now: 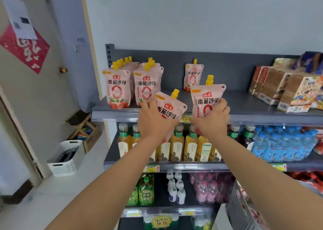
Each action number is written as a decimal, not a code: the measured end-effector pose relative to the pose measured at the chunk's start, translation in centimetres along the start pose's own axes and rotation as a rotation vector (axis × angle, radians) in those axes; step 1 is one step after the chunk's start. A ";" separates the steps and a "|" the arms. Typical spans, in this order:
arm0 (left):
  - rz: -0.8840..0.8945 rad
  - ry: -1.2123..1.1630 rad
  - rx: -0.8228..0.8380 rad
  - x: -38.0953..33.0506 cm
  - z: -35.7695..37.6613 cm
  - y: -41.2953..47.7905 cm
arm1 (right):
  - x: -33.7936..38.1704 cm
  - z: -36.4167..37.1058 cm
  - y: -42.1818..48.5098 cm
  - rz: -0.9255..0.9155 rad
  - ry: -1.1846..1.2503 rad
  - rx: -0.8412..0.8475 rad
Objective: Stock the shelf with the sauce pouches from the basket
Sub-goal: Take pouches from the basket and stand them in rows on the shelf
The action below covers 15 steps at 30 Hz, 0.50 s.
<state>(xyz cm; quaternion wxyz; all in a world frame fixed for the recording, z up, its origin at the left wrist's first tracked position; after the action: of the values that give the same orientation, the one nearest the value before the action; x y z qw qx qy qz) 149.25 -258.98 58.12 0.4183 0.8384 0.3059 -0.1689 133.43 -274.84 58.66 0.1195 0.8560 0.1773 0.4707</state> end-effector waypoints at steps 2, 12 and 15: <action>-0.005 -0.013 -0.018 -0.5 0.1 1.4 | 0.7 0.6 1.6 -0.011 0.003 0.010; -0.047 -0.073 -0.108 -4.6 4.0 10.3 | 0.5 1.1 13.1 0.014 0.100 -0.004; -0.084 -0.089 -0.129 -5.0 6.4 13.7 | 0.0 1.6 16.3 0.001 0.101 0.003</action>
<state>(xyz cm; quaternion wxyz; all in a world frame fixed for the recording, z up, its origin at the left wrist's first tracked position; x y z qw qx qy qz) 154.26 -272.38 65.25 0.4774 0.7877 0.3320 -0.2032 137.90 -289.67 63.85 0.1089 0.8314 0.1835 0.5130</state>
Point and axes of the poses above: each hand's wrist, its own y-axis towards the middle knuckle, its own z-axis out of the palm, x = y × z, the point moved 9 cm from there along y, towards the middle knuckle, and after that the axes turned 9 degrees about z, right-handed, at the moved point
